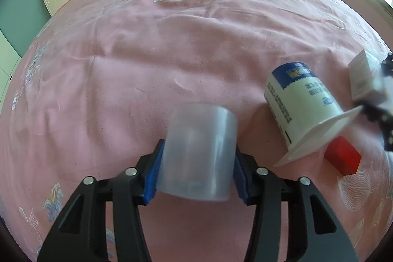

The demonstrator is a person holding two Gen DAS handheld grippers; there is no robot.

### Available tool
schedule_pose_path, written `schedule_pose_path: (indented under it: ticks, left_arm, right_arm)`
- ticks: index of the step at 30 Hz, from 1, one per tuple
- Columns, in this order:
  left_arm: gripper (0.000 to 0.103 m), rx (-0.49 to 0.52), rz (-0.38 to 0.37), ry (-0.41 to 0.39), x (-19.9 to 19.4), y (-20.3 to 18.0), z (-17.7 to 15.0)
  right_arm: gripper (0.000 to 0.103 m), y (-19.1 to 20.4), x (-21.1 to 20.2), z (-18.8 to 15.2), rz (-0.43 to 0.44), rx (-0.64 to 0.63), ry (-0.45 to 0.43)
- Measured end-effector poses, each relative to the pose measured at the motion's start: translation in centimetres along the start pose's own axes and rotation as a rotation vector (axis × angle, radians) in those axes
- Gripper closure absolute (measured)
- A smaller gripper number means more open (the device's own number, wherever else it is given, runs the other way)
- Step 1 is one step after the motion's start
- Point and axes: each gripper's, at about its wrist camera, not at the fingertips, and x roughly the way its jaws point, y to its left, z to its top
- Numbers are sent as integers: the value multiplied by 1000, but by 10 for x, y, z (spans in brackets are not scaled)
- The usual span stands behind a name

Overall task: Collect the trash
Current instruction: 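Grasp the clear plastic cup with left tool while right tool grasps the medicine box, then carry the clear cup and medicine box with both tools over the trash bin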

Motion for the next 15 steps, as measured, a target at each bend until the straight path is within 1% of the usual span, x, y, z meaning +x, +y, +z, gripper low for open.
schedule_pose_path:
  ticks: [2, 6, 9, 12, 15]
  left_arm:
    - [54, 3, 5, -4, -2, -1, 0]
    - [54, -4, 7, 5, -8, 1, -2]
    - [54, -17, 10, 4, -20, 4, -6]
    - [54, -27, 20, -2, -40, 6, -11]
    - [54, -31, 40, -22, -70, 7, -15]
  right_arm:
    - [39, -2, 0, 0, 18, 26, -8]
    - [39, -3, -9, 0, 23, 64, -28]
    - [39, -3, -24, -1, 8, 84, -44]
    - [39, -2, -45, -2, -8, 104, -51]
    - [39, 1, -70, -2, -30, 110, -69]
